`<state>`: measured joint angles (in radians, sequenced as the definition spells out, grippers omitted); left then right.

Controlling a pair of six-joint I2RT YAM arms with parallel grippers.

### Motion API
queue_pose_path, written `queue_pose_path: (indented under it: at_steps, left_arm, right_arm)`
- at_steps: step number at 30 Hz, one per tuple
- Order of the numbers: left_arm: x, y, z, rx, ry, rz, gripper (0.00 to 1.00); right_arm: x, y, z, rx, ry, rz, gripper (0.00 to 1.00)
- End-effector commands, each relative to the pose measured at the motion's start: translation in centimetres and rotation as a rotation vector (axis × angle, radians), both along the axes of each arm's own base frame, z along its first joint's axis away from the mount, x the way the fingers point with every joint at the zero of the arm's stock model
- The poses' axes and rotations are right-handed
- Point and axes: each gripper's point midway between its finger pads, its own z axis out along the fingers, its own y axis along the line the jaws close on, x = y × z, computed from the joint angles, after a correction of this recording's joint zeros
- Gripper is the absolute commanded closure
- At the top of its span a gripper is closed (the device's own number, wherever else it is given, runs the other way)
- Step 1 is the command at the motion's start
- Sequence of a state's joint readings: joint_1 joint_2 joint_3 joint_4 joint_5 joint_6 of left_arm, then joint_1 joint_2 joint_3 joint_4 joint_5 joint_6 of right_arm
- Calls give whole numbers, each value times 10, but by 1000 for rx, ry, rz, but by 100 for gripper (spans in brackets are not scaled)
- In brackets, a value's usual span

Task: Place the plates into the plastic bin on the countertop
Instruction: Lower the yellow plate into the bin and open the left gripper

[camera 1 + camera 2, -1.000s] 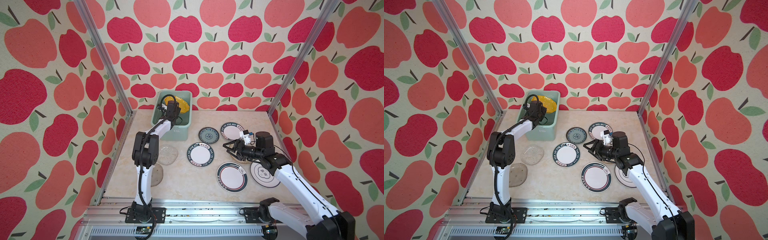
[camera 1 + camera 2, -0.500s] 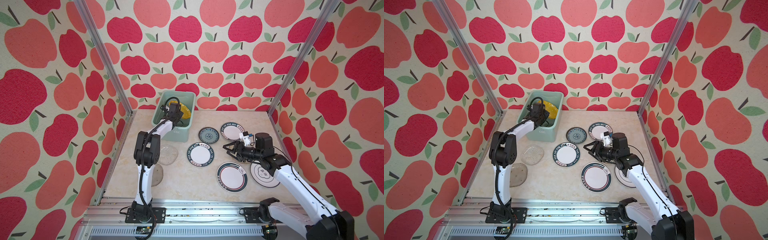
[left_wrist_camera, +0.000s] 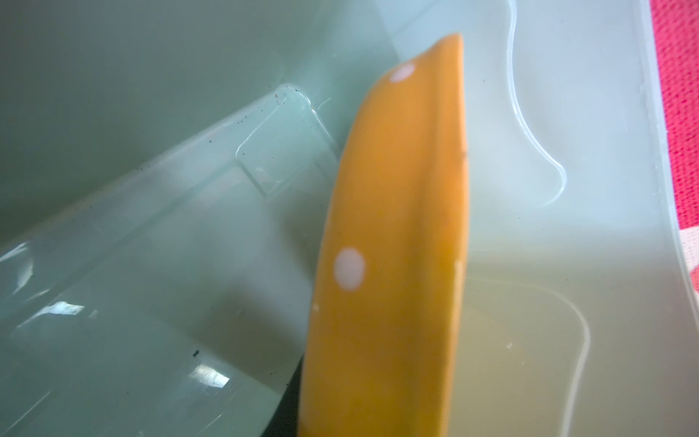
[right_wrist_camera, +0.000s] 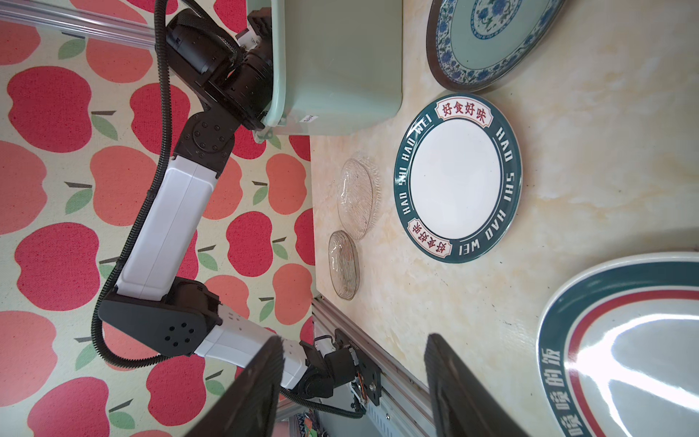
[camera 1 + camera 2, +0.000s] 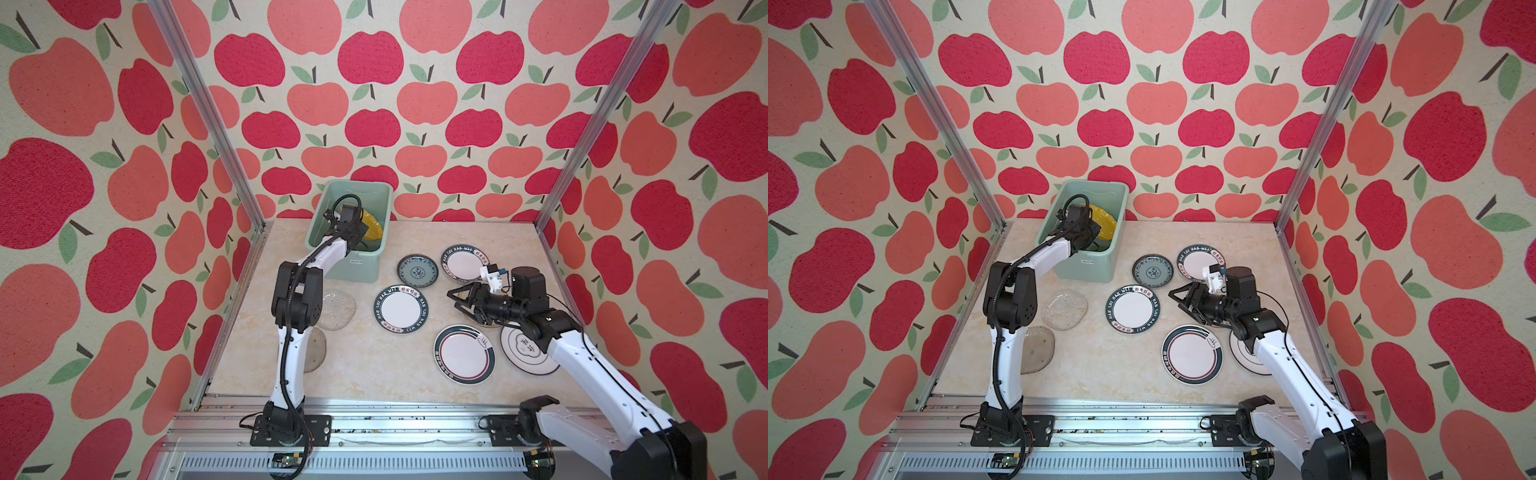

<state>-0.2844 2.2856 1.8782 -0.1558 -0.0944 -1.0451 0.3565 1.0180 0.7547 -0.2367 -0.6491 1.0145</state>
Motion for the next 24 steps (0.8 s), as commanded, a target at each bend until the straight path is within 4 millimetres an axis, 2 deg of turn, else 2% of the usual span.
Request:
queue_pose_path:
  at_steps: [1,6,24]
  left_arm:
    - [15,-26,24,-32,-92,-85,85]
    - [11,-26,12,-30,-60,-89,79]
    - [-10,-21,-22,-9,69,-109,42]
  right_arm:
    - [-1,-1,2,18,-7,3,38]
    - [0,-2,0,19,-6,0,38]
    - [0,-5,-3,20,-3,-10,38]
